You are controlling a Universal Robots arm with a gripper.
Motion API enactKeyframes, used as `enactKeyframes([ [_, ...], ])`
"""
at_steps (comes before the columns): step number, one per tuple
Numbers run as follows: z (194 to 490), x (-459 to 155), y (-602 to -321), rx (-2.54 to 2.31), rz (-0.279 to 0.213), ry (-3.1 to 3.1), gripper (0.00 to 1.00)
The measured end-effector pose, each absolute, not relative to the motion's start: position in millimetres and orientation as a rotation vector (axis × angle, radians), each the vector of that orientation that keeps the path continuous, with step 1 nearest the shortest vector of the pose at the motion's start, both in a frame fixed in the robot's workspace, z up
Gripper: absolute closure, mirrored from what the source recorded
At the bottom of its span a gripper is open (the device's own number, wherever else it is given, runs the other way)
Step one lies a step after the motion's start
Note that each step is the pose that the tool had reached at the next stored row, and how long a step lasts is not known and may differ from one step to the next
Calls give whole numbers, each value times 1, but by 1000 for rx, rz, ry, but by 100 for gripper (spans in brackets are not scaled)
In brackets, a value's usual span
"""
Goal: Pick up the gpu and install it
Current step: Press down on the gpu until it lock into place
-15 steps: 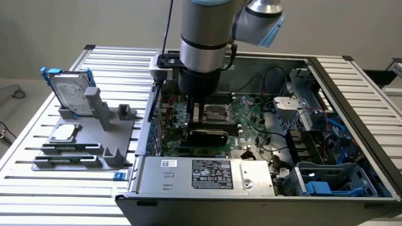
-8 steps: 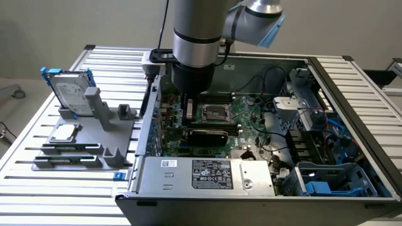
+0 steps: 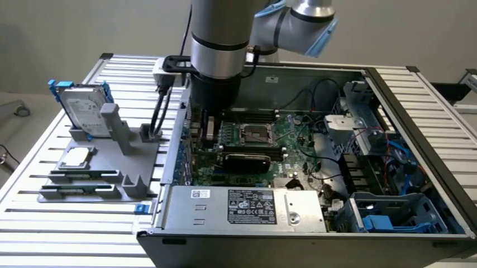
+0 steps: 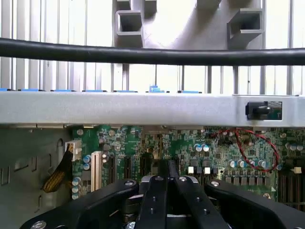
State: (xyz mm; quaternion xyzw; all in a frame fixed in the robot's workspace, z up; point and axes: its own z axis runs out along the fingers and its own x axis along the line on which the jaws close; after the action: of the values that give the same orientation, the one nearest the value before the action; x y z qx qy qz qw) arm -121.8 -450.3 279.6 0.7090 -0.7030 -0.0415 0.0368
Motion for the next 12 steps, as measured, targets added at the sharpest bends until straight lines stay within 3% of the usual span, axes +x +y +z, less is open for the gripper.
enactKeyframes([
  [12,294,-129,-450,2160,-160,-2142,89],
])
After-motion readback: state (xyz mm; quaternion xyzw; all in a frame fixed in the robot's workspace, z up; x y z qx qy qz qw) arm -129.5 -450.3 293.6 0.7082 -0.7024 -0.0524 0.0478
